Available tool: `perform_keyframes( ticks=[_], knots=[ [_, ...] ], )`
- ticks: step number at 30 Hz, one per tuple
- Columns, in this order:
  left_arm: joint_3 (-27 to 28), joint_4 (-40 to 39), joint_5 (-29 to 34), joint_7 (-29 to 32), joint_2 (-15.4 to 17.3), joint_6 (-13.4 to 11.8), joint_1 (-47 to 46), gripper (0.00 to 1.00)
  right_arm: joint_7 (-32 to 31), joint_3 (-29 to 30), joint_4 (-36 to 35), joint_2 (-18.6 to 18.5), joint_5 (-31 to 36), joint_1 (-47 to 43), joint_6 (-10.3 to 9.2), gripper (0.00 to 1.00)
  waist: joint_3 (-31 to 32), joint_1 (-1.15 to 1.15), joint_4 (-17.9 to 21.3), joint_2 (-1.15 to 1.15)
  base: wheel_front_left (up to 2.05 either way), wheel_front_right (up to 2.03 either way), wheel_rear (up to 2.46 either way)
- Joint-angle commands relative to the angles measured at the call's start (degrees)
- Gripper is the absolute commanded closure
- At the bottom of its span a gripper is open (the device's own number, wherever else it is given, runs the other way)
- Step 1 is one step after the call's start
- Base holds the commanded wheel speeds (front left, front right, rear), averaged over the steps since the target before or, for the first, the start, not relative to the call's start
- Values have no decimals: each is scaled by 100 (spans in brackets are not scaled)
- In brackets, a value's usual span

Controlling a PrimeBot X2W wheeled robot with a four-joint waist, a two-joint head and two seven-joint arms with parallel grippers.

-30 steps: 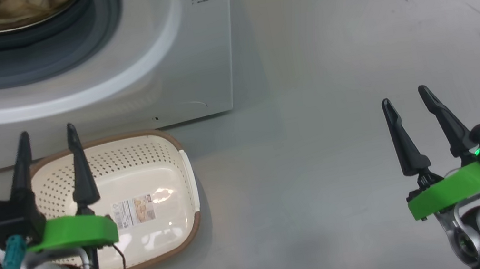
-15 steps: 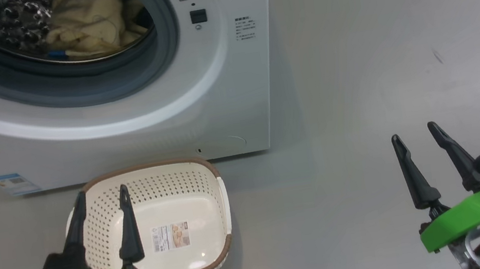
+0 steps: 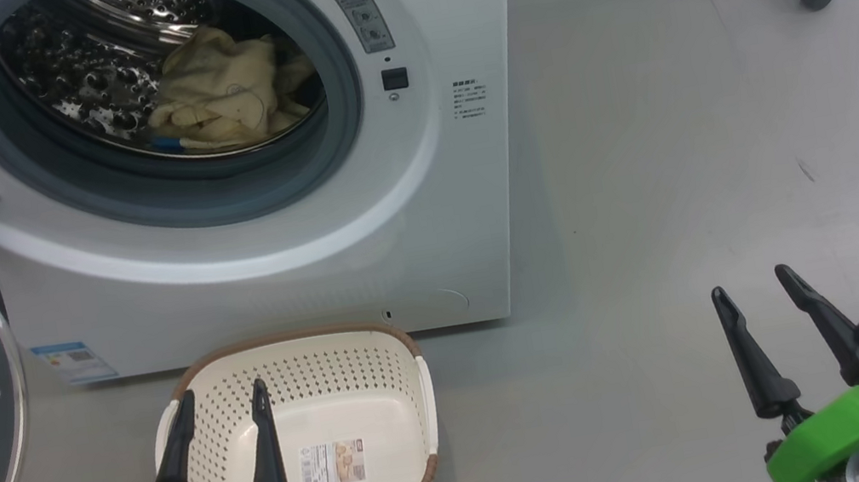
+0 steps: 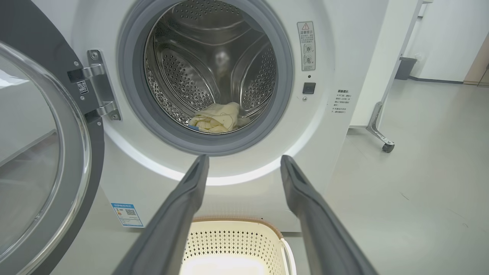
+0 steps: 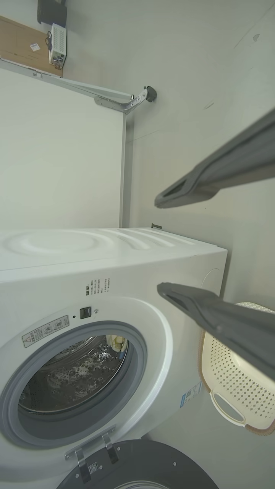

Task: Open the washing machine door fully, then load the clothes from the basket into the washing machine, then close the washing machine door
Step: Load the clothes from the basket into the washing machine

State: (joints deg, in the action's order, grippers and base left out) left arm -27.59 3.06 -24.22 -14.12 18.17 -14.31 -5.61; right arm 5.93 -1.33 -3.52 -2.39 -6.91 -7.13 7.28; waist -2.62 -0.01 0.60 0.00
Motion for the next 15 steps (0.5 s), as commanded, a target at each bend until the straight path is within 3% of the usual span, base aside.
perform_keyframes(
  ticks=[1, 15],
  knots=[
    [217, -143, 31, -57, 73, -778, -173, 0, -38, -78, -242, -49, 39, 104, 21, 0, 19, 1, -2, 0, 0, 0, 0],
    [131, -109, 16, -51, 86, -782, -100, 0, -135, -44, -392, -49, 28, -52, 21, 0, 144, 1, -14, 0, 0, 0, 0]
  ],
)
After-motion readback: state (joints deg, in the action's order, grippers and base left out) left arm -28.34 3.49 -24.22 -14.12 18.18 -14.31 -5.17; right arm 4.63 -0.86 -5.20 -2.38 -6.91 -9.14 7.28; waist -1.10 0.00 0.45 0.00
